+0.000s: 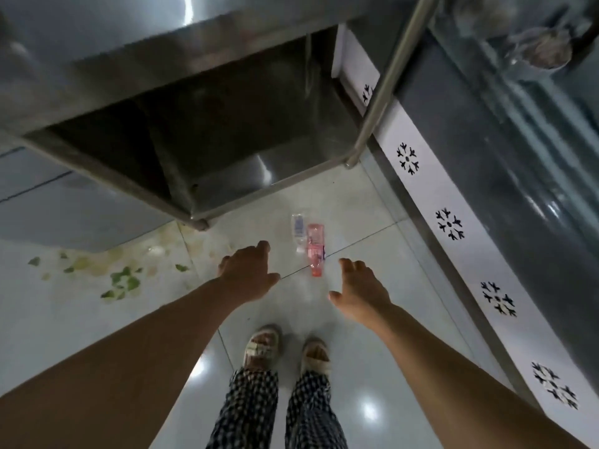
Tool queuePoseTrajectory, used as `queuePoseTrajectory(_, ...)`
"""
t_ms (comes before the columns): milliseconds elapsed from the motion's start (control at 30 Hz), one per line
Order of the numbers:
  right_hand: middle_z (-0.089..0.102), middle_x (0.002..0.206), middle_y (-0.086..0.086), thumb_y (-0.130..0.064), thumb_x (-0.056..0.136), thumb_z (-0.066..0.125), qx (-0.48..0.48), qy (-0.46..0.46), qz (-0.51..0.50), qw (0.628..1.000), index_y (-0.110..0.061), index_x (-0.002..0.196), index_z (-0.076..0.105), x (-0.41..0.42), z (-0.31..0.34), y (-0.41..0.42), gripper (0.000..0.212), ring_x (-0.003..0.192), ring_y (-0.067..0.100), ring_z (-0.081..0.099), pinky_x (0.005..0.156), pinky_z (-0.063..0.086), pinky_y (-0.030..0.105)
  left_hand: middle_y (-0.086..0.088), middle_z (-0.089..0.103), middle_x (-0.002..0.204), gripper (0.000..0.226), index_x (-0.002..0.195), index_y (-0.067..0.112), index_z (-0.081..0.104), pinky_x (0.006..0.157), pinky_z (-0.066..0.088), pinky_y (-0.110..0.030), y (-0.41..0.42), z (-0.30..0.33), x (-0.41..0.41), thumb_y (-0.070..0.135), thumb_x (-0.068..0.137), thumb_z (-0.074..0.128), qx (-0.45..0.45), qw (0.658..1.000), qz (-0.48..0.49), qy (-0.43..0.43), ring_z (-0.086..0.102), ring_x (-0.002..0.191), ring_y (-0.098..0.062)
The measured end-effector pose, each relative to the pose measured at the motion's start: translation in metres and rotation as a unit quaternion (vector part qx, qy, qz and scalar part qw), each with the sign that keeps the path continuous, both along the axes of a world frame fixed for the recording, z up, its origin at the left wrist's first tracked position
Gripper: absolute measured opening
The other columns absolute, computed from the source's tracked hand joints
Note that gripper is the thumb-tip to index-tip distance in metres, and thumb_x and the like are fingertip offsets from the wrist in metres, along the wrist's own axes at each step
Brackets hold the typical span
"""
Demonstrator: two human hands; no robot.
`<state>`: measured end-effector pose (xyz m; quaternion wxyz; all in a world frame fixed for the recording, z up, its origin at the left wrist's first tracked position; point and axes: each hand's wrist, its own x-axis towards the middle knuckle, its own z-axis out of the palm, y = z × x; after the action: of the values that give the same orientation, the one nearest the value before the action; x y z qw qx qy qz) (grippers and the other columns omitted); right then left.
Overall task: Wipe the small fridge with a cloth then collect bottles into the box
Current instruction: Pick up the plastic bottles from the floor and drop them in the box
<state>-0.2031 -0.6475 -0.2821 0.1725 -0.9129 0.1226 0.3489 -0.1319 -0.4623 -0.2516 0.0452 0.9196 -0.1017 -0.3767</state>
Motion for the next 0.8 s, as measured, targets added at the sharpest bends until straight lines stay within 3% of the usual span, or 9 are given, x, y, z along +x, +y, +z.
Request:
queuePoseTrajectory(200,0.044,0.13,0.013,-0.035,0.089,0.058,0.005,0.007,-0.061,0.998,-0.013,0.14,0.027,0.018,-0.136,0.014,0.065,0.119,0.028,0.045,0.092,0.044,0.037,-0.009,0.057,0.125,0.054,0.134,0.015,0.034,0.093,0.043,-0.04,-0.007,-0.15,0.033,0.038,0.09,0.055,-0.006,0.999,-0.009,0.035,0.053,0.115,-0.028)
queuePoseTrajectory(467,0.043,0.13,0.014,-0.03,0.088,0.059,0.012,-0.033,-0.156,0.987,-0.011,0.142,0.024,0.039,-0.325,0.022,0.068,0.119,0.029,0.044,0.092,0.043,0.038,-0.012,0.053,0.129,0.057,0.135,0.013,0.033,0.095,0.039,-0.042,-0.023,-0.344,0.056,0.038,0.089,0.056,-0.012,1.0,-0.02,0.017,0.047,0.122,-0.031)
queuePoseTrajectory(633,0.038,0.134,0.015,-0.03,0.086,0.062,-0.016,-0.079,-0.182,0.98,-0.009,0.142,0.022,0.054,-0.418,0.014,0.072,0.121,0.029,0.04,0.096,0.041,0.039,-0.014,0.051,0.131,0.059,0.134,0.01,0.033,0.095,0.04,-0.045,-0.022,-0.432,0.063,0.038,0.088,0.057,-0.014,0.999,-0.029,-0.009,0.047,0.122,-0.032)
queuePoseTrajectory(800,0.042,0.132,0.015,-0.045,0.084,0.063,-0.039,-0.111,-0.22,0.968,-0.01,0.144,0.018,0.073,-0.477,0.012,0.083,0.12,0.03,0.043,0.092,0.043,0.041,-0.015,0.048,0.132,0.067,0.135,0.008,0.03,0.095,0.041,-0.047,-0.023,-0.485,0.074,0.043,0.086,0.059,-0.02,0.998,-0.023,-0.051,0.045,0.122,-0.033)
